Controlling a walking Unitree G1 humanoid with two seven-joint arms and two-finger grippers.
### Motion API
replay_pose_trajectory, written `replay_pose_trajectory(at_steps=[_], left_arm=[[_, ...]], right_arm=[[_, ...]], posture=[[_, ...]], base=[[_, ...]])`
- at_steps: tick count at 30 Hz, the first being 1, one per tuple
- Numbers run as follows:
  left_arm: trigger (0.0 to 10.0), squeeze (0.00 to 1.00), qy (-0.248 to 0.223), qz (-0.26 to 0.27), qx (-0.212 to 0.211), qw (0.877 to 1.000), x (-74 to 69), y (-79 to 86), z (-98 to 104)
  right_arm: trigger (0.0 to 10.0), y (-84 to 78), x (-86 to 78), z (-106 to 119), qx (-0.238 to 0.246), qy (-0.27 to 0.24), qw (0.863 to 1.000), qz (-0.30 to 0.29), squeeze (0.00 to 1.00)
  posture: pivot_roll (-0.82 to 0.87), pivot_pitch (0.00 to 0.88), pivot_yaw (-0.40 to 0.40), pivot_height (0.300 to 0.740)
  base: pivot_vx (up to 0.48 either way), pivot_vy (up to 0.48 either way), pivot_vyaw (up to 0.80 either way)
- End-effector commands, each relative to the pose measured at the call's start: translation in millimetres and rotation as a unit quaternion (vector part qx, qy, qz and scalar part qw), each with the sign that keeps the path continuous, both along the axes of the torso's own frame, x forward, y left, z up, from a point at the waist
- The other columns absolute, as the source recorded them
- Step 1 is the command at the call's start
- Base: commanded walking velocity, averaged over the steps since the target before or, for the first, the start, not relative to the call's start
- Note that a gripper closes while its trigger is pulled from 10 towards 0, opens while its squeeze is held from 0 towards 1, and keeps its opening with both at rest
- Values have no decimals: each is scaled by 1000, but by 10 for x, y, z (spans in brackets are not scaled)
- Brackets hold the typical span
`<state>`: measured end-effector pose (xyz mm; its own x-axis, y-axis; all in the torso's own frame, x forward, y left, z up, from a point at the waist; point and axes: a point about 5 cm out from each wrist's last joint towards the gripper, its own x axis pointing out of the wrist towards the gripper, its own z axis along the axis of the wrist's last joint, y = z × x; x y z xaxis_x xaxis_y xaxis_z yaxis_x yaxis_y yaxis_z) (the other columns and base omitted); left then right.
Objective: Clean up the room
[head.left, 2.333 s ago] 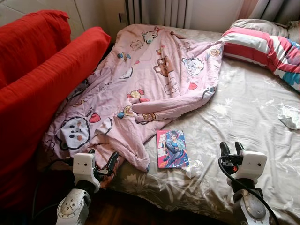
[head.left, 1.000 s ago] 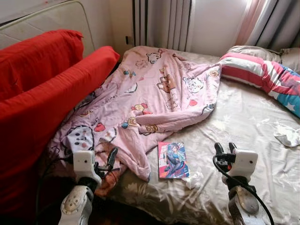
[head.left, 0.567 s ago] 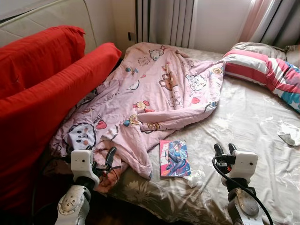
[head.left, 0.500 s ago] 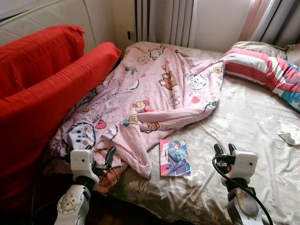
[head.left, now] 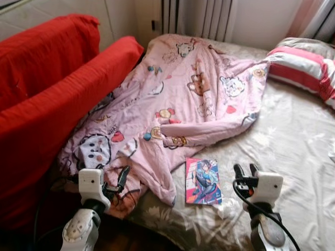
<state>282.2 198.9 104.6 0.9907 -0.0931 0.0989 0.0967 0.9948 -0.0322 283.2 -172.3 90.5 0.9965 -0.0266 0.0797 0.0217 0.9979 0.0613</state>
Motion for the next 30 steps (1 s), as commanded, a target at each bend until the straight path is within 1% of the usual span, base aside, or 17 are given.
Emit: replay_pose_trajectory(at_steps=[1, 4, 21, 26, 27, 28, 30], left_arm=[[10000, 0, 9, -9, -2, 1000, -29, -52, -29], [10000, 0, 11, -10, -1, 1000, -37, -62, -39], [10000, 0, 17, -16, -4, 1000, -79, -98, -46], [10000, 0, 21, -18, -5, 1000, -79, -107, -52], [10000, 0, 22, -20, -6, 1000, -80, -112, -56], [10000, 0, 22, -20, -6, 1000, -80, -112, -56], [10000, 0, 24, -21, -5, 999, -81, -118, -60]], right_arm=[[10000, -60, -34, -40, -4, 12, 1000, -8, 0], [10000, -54, -27, -40, -4, 12, 1000, -7, 0], [10000, -53, -19, -27, -1, 14, 1000, -16, 0], [10000, -27, -22, -61, 1, 29, 1000, -12, 0], [10000, -6, -24, -86, 3, 41, 999, -6, 0], [10000, -6, -24, -86, 3, 41, 999, -6, 0], [10000, 5, -23, -104, 3, 46, 999, -3, 0]], posture=[[-57, 277, -25, 740], [-57, 280, -27, 740], [-56, 313, -31, 740], [-56, 320, -30, 740], [-57, 320, -30, 736], [-57, 320, -30, 736], [-59, 323, -28, 717]], base=[[296, 0, 0], [289, 0, 0], [0, 0, 0], [0, 0, 0], [0, 0, 0], [0, 0, 0], [0, 0, 0]])
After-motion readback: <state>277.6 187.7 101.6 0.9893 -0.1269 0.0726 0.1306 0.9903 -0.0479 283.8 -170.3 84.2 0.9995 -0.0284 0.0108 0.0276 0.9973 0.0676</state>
